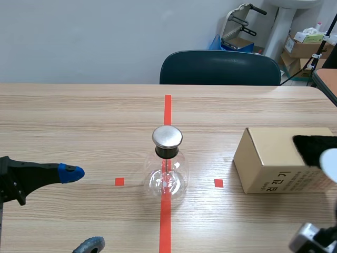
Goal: Do the electroscope experiment
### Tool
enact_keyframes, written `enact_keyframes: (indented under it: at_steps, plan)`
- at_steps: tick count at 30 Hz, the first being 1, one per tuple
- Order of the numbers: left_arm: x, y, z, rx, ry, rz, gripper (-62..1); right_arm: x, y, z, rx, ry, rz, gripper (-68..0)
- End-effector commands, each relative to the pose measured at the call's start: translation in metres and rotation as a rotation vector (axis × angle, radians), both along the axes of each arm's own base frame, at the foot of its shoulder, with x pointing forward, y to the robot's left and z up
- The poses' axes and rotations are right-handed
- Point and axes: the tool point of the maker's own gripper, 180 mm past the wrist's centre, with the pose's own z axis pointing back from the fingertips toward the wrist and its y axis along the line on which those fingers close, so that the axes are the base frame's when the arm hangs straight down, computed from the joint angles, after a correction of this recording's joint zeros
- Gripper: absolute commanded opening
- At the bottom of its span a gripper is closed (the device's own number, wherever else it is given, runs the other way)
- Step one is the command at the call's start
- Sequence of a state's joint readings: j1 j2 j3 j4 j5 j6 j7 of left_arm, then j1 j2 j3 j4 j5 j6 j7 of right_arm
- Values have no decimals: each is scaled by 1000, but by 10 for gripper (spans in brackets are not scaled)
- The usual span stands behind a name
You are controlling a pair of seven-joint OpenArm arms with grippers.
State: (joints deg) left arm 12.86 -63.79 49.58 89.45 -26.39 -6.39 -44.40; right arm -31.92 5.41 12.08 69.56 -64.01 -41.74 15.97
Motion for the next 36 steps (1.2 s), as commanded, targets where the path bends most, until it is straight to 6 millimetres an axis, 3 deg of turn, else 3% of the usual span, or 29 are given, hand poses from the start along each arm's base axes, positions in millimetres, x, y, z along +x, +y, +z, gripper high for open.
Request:
enact_keyframes:
  at_steps: [1, 6, 12, 13, 17, 18, 23, 25, 28, 29, 31, 34, 36]
  plan:
    - [-3, -4, 5, -32, 0, -5, 14, 7, 3, 18, -43, -69, 44, -667]
    - [-3, -4, 5, -32, 0, -5, 14, 11, 40, 19, -36, -72, 249, -667]
    - [-3, -4, 5, -32, 0, -5, 14, 6, -6, 20, -51, -74, -12, -667]
    - [-3, -4, 5, -32, 0, -5, 14, 7, -4, 20, -54, -72, 4, -667]
    - [-3, -4, 5, -32, 0, -5, 14, 10, 39, 18, -40, -67, 246, -667]
    - [-3, -4, 5, -32, 0, -5, 14, 10, 41, 18, -39, -67, 252, -667]
    - [-3, -4, 5, -32, 0, -5, 14, 6, -6, 20, -64, -69, -10, -667]
    - [-3, -4, 5, -32, 0, -5, 14, 8, 0, 19, -76, -64, 29, -667]
    - [-3, -4, 5, -32, 0, -5, 14, 14, 35, 20, -64, -70, 226, -667]
    - [-3, -4, 5, -32, 0, -5, 14, 14, 39, 21, -62, -72, 246, -667]
    - [-3, -4, 5, -32, 0, -5, 14, 14, 31, 22, -63, -76, 202, -667]
    - [-3, -4, 5, -32, 0, -5, 14, 12, -1, 24, -81, -80, 26, -667]
    - [-3, -4, 5, -32, 0, -5, 14, 11, -3, 24, -91, -76, 13, -667]
